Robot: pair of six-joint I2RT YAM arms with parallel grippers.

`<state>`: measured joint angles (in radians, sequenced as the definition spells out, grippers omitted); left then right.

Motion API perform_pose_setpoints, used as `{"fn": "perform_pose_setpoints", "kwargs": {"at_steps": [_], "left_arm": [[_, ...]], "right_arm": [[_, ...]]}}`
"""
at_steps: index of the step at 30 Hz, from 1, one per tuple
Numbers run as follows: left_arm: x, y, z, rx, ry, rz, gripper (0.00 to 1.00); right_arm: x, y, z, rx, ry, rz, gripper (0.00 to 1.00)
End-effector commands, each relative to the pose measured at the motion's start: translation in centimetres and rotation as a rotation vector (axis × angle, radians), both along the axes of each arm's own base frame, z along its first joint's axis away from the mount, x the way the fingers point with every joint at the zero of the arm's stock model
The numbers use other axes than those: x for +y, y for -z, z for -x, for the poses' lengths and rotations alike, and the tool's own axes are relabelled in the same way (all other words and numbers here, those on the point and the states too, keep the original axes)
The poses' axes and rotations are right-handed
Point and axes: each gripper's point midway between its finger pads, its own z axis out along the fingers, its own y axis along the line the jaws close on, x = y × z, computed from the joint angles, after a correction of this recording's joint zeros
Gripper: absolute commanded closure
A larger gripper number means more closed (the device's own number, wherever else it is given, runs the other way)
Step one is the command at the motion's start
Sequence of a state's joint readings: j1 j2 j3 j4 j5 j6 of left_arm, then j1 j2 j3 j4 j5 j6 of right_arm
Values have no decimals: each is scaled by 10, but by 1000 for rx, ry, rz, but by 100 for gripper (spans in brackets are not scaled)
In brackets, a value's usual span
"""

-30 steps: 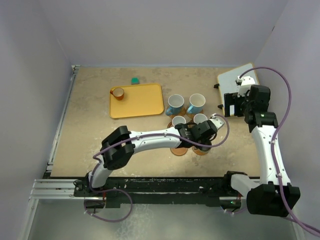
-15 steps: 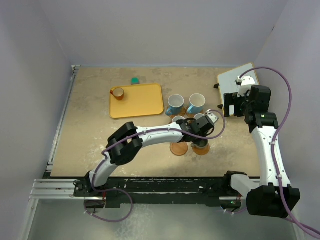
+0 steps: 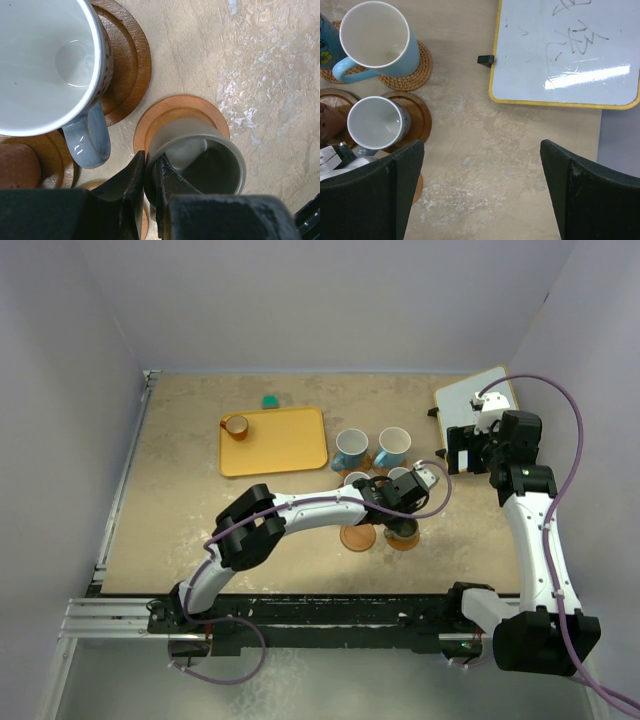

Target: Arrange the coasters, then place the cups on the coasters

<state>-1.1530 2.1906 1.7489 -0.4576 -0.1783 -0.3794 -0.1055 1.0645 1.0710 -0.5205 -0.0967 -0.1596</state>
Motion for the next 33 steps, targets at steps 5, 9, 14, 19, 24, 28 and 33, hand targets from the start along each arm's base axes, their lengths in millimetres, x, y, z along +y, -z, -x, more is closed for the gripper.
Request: {"fn": "perform_pose_setpoints", "kwargs": {"at_steps": [5,9,14,19,24,28,33], "left_arm": [[-17,-23,-5,-16,2,82,97],[-19,-18,-3,-1,12,74,97],[-18,-14,-2,4,14,64,97],[-17,-13,-2,4,18,57,92],[-17,-10,1,19,27,50,88],[-18,-12,2,25,32,51,84],[-19,-21,2,20,37,65,78]], "right_arm": [[2,-10,-1,-33,-2,-12,0],[2,-10,-1,-34,-3,-12,0],[2,-10,0,-35,-2,-12,0],[2,-10,0,-35,-3,-12,0],[2,-10,0,-36,-2,-12,0],[2,-9,-1,-35,-2,-12,0],[1,-10,-1,-35,-2,-12,0]]}}
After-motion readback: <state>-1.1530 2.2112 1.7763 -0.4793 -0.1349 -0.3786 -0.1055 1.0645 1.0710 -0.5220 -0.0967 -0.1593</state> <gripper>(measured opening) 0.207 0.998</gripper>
